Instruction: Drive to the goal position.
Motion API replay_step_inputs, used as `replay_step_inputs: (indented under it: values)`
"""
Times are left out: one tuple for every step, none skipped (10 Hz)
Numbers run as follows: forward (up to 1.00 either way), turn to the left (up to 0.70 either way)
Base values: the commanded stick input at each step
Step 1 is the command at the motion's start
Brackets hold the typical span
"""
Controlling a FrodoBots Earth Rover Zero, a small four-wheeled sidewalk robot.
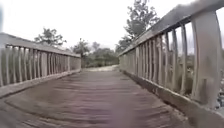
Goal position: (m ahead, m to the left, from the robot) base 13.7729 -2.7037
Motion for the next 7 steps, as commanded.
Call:
replay_step_inputs:
  values:
    - [0.7, 0.0]
    - [0.7, 0.0]
    - [0.7, 0.0]
    - [0.7, 0.0]
    - [0.7, 0.0]
    - [0.7, 0.0]
    - [0.7, 0.0]
